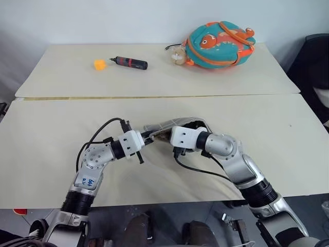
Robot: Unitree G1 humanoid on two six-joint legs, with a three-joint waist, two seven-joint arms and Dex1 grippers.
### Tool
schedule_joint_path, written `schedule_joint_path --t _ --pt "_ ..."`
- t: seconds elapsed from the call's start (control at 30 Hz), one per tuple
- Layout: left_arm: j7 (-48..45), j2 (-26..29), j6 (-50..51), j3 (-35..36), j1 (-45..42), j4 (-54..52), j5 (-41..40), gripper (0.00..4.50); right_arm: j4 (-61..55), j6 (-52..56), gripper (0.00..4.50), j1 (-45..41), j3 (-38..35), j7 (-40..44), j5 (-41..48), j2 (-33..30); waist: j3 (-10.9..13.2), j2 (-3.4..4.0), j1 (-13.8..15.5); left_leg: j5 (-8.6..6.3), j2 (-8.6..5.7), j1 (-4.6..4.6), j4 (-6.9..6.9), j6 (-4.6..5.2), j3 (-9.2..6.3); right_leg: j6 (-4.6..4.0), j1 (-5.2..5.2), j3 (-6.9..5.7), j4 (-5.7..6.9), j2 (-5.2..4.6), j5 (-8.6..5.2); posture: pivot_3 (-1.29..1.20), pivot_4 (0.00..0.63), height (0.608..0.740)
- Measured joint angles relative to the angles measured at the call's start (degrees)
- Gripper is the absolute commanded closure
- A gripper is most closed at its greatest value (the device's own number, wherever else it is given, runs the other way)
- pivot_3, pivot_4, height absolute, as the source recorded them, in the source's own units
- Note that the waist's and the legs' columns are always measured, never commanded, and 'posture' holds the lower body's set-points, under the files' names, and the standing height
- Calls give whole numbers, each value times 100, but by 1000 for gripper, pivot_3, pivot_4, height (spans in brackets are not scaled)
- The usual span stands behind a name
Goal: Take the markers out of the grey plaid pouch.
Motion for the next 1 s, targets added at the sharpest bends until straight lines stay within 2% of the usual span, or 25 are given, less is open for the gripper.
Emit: schedule_joint_path --t 0.13,0.23,0.53,0.77,1.0 --pt "18 9 -61 -3 -1 16 1 4500 -94 250 3913 18 -83 88 254 -30 0 0 -1 0 0 0 1 0 0 0 0 0 0 0 0 0 150 740" --pt "-4 -12 76 -48 19 92 -59 4500 -113 20 3913 -116 92 204 11 -445 0 0 8 0 -2 -1 4 1 0 0 0 0 0 -2 0 0 150 740" --pt "265 -439 998 -33 139 -131 -220 4500 125 -186 3913 -40 235 -177 -388 -279 0 -1 12 0 0 -1 8 2 -2 0 3 -1 4 0 0 0 150 740" --pt "343 -817 1766 63 184 -335 -563 4500 230 -771 3913 51 348 -502 -932 -539 0 -1 9 1 0 -1 12 1 -2 0 4 0 2 0 0 0 150 740" --pt "335 -874 2017 85 184 -415 -713 4500 225 -953 3913 115 316 -586 -1057 -584 0 -1 9 1 1 -1 14 1 -2 0 8 -1 -1 0 0 0 150 740"
